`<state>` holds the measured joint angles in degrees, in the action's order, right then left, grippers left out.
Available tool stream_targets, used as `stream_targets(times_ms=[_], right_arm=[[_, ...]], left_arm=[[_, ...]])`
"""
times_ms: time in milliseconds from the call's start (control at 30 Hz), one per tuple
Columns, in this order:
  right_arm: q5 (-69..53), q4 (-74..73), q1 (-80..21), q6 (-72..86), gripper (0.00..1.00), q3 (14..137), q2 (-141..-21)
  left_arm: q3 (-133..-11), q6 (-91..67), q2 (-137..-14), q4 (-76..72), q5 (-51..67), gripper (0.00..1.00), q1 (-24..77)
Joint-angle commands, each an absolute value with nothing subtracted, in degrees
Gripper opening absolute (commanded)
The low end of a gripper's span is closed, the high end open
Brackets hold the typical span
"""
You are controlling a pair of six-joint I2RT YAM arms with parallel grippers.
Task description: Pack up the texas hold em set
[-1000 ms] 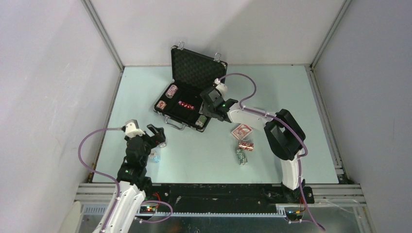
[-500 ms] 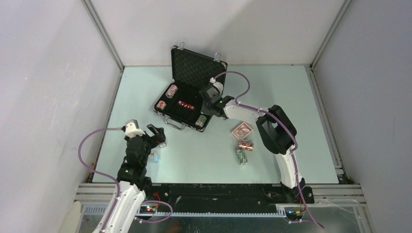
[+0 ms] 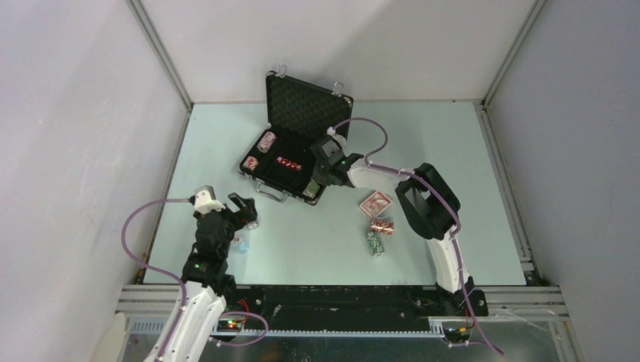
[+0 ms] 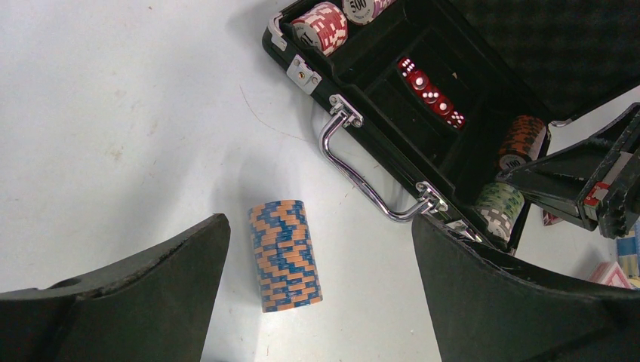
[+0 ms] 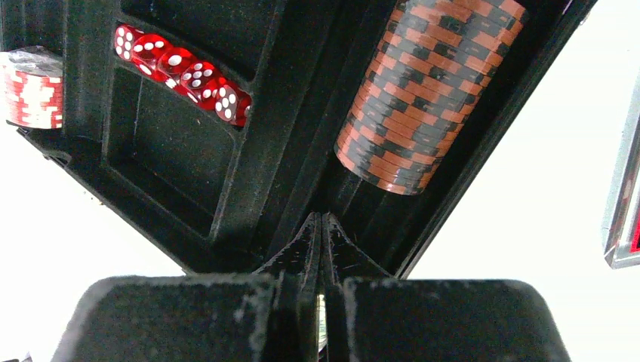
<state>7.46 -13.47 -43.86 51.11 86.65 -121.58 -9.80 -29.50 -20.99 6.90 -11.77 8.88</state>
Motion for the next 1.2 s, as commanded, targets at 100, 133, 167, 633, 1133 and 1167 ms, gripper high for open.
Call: stream_targets(times_ms=[100,133,167,633,1133,1167], right_arm=[[7.6,-14.4,-43.2,51.5,0.08,85.9,-117.2],[7.3,-14.2,-42.7,50.8,0.13,85.9,-116.5],[7.3,-14.3,-41.9,49.5,0.21,86.0,-115.3],[15.9,-21.0,-41.0,57.3,0.51,84.3,-113.4],[9.8,-16.1,-39.8,62.1,0.49,83.5,-120.2],[9.8,-15.9,-39.6,62.1,0.48,83.1,-120.2]], left_arm=[[-10.4,-28.4,-21.0,5.1,-11.4,0.98,9.0],[-10.4,-28.4,-21.0,5.2,-11.4,0.98,9.0],[-10.5,-28.4,-20.9,5.1,-11.6,0.98,9.0],[-10.5,-28.4,-21.2,5.0,-11.4,0.98,9.0],[-10.5,-28.4,-21.2,5.0,-11.5,0.98,9.0],[-10.5,-28.4,-21.3,5.0,-11.5,0.98,9.0]])
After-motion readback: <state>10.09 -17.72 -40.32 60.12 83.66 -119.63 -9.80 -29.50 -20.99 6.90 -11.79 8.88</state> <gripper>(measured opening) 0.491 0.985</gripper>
